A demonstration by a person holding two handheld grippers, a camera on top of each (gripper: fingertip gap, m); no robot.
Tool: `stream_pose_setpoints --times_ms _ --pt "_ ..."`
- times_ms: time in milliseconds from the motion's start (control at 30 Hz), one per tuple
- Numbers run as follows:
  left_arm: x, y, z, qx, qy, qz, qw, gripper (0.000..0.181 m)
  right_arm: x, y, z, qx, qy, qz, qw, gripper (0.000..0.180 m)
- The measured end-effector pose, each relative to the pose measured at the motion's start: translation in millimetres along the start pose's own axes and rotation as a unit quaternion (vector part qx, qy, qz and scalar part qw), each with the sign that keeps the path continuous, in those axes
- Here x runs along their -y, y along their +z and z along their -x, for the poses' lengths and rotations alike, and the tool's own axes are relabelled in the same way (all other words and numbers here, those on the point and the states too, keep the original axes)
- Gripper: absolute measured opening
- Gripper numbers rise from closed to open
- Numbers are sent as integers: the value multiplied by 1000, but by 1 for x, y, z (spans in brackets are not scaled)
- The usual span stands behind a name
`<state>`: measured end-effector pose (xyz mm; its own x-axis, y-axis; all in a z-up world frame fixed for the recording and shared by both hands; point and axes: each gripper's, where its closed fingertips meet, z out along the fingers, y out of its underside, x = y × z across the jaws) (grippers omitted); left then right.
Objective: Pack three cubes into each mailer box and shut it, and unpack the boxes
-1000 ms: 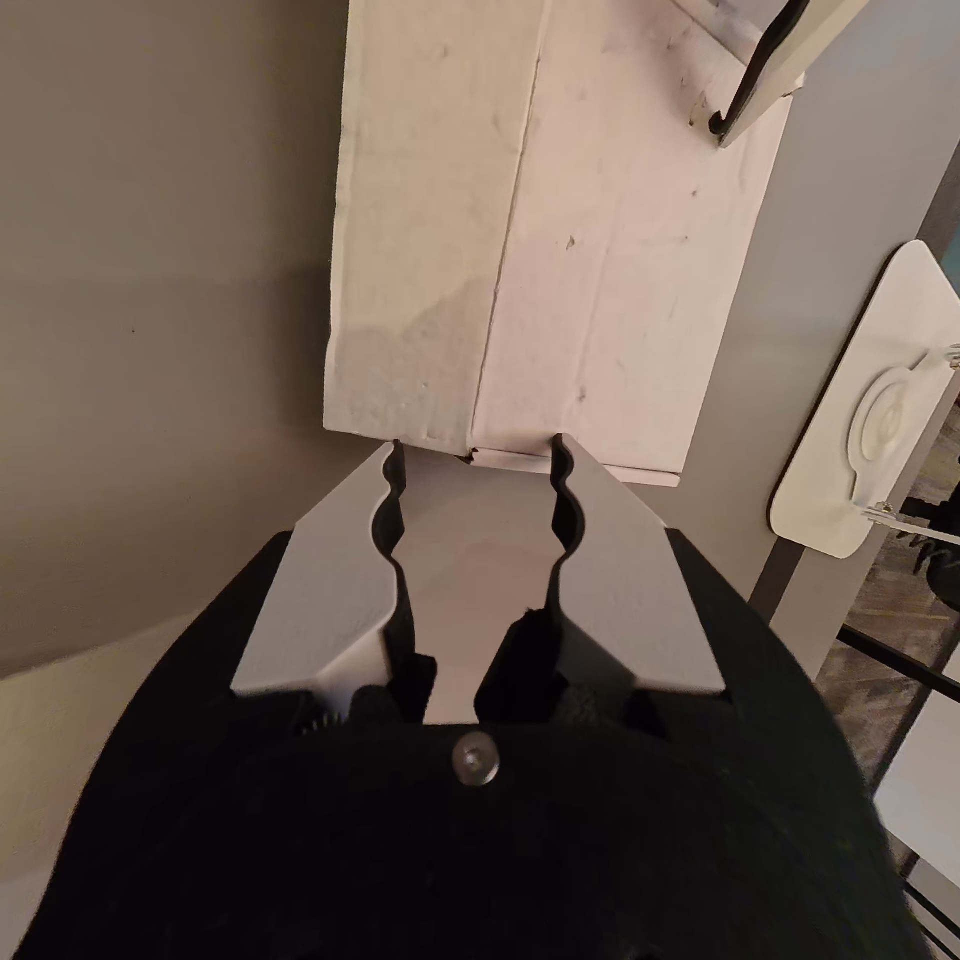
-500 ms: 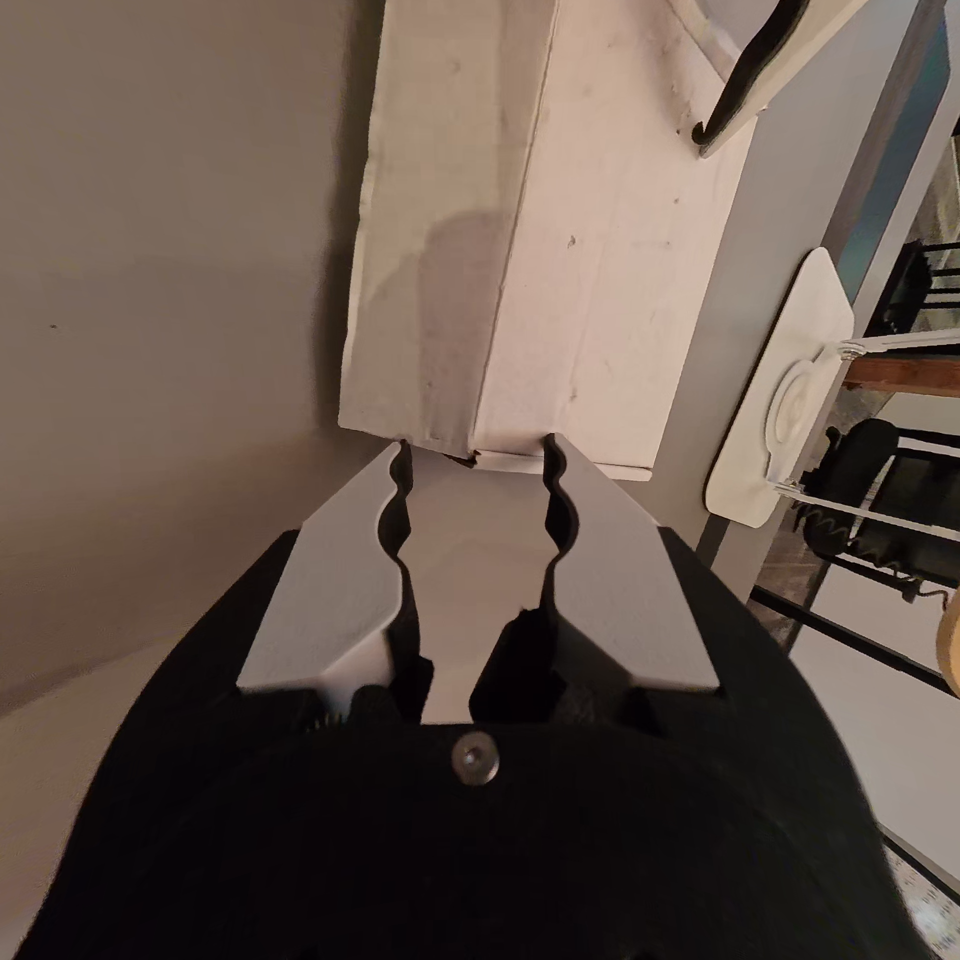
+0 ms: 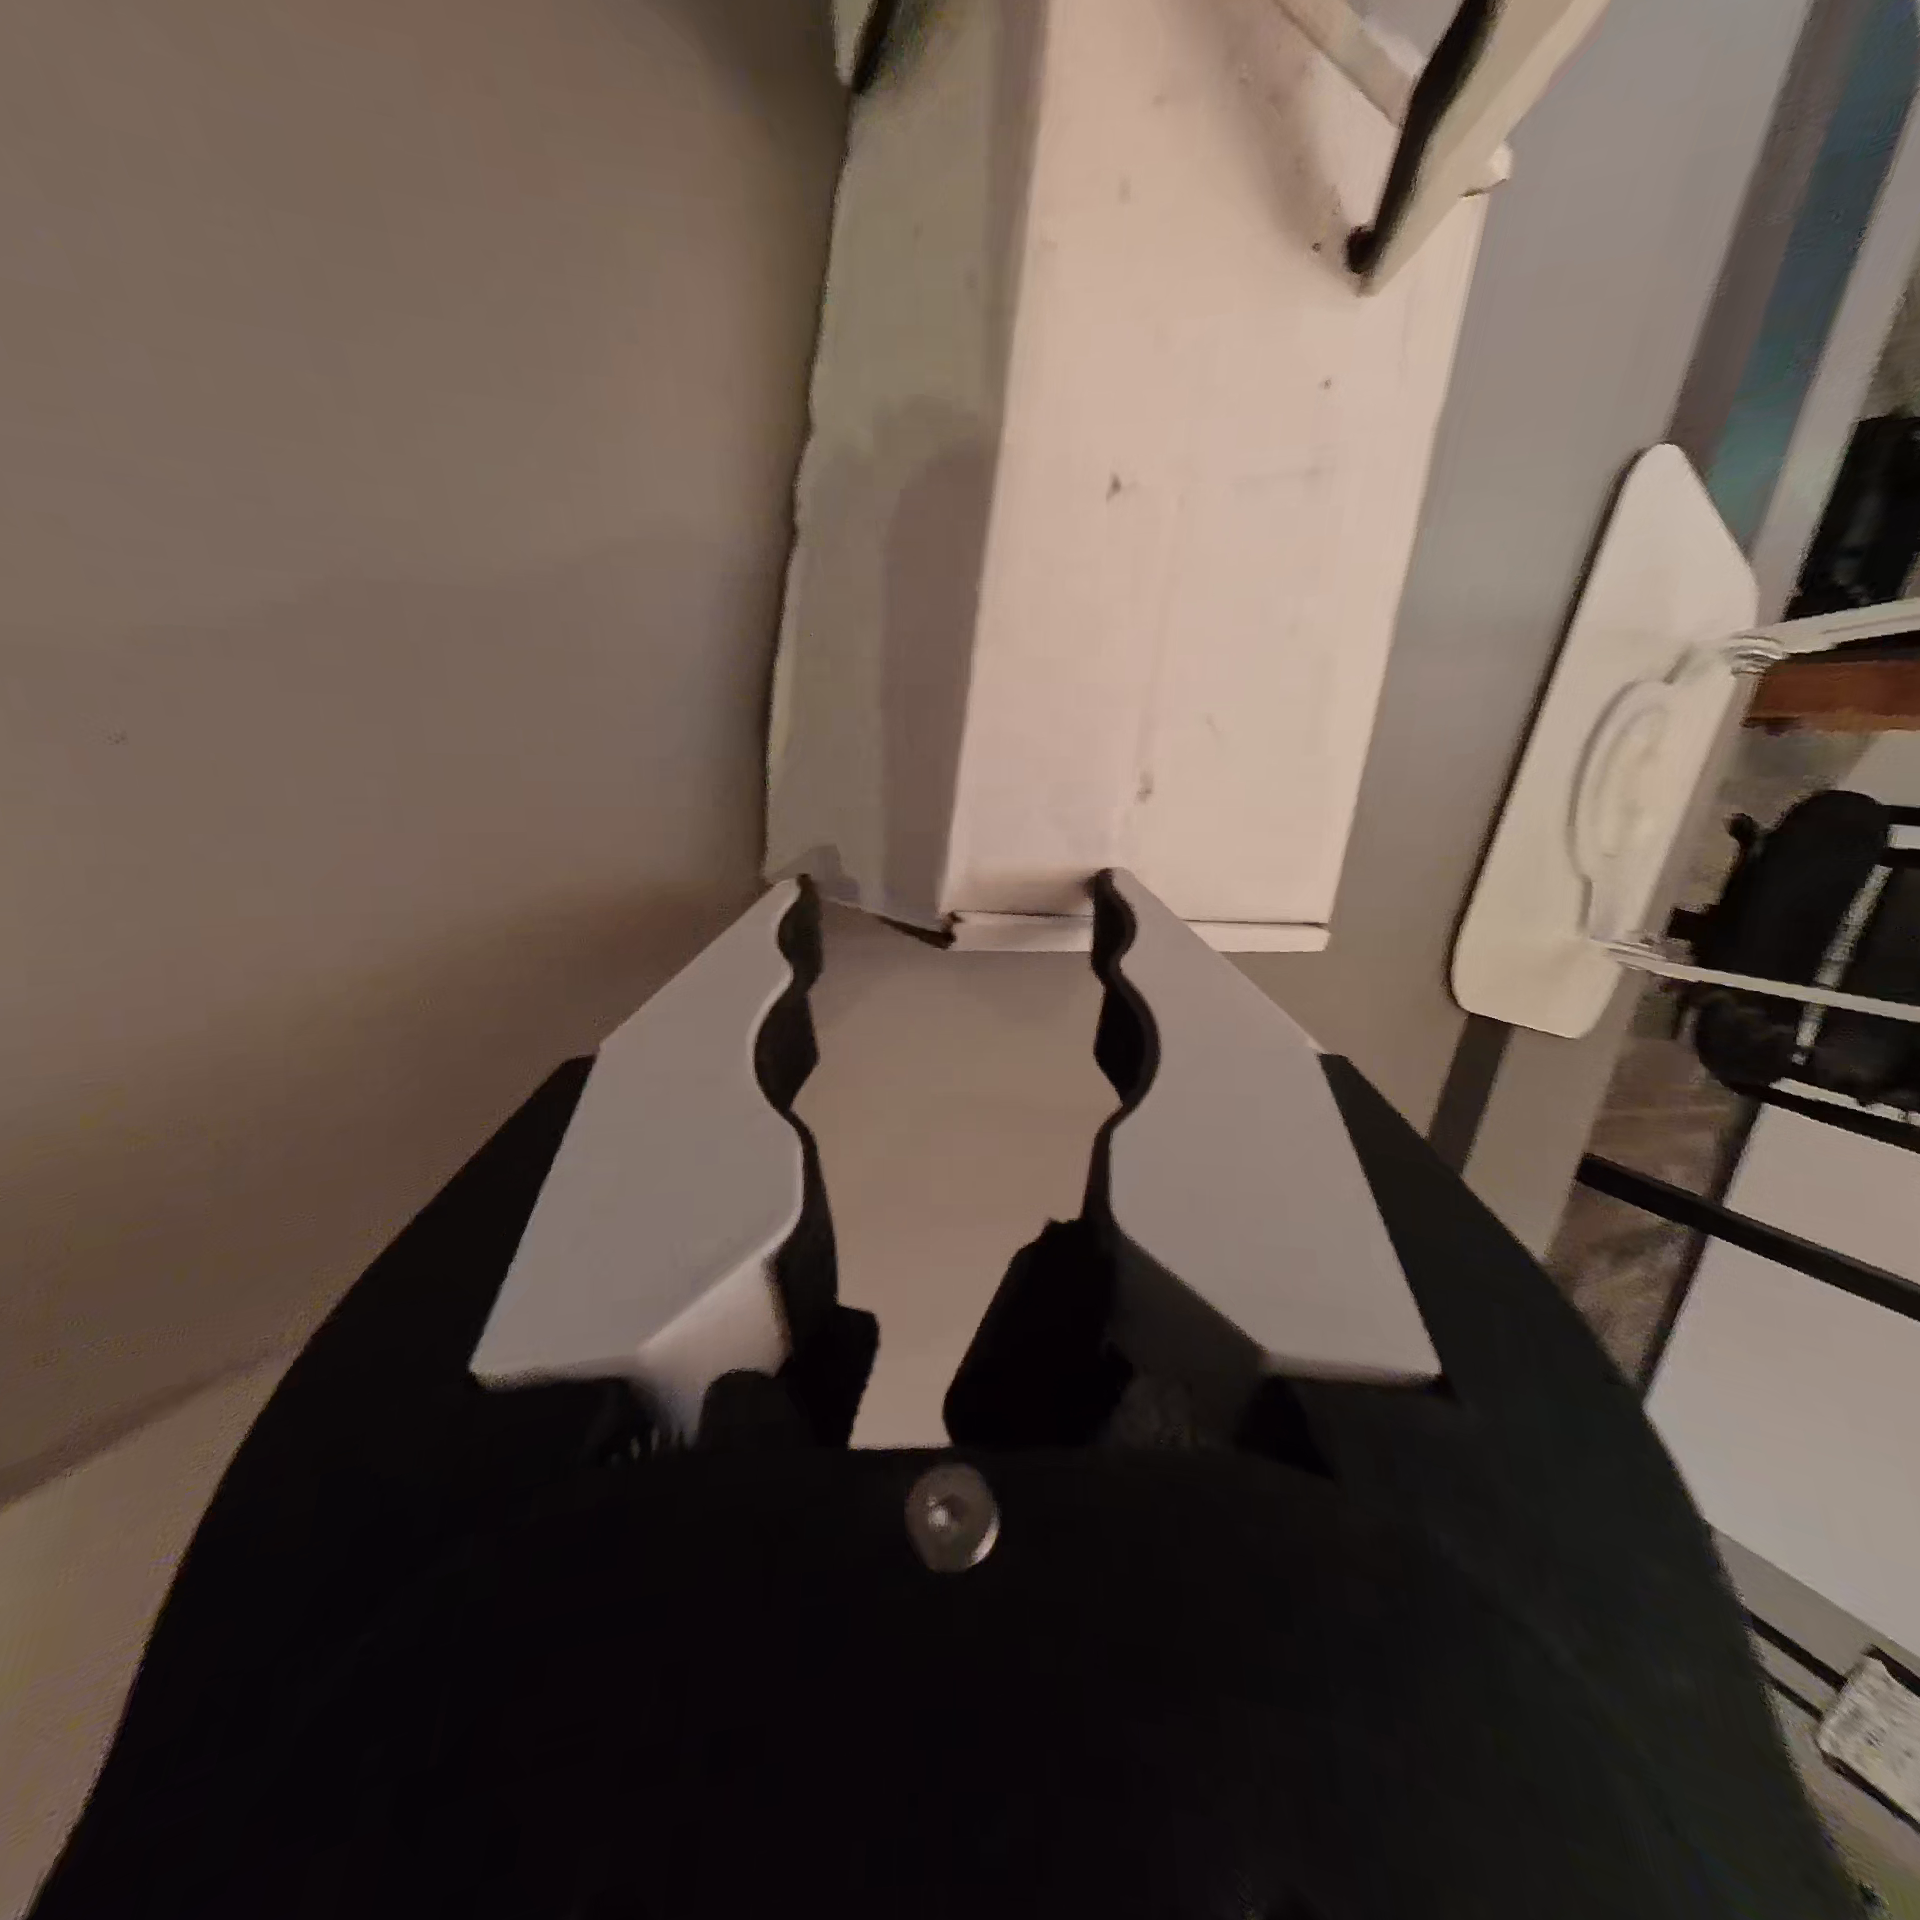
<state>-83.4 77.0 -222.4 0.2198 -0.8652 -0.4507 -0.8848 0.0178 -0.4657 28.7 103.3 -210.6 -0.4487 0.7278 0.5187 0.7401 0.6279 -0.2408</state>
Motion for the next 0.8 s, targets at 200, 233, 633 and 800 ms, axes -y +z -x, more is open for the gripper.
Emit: stream_pose_setpoints --times_ms 200,233,633,800 --pt "-1 2 3 20 -3 -19 1000 86 0 3 -6 -56 12 6 998 42" --pt "-1 2 3 21 4 -16 1000 86 0 3 -5 -59 9 12 998 40" --pt "14 -2 -15 19 9 -11 1000 87 39 -9 -6 -5 72 -39 997 71" --pt "24 -1 -24 18 10 -26 999 87 42 18 -2 55 84 25 995 101"
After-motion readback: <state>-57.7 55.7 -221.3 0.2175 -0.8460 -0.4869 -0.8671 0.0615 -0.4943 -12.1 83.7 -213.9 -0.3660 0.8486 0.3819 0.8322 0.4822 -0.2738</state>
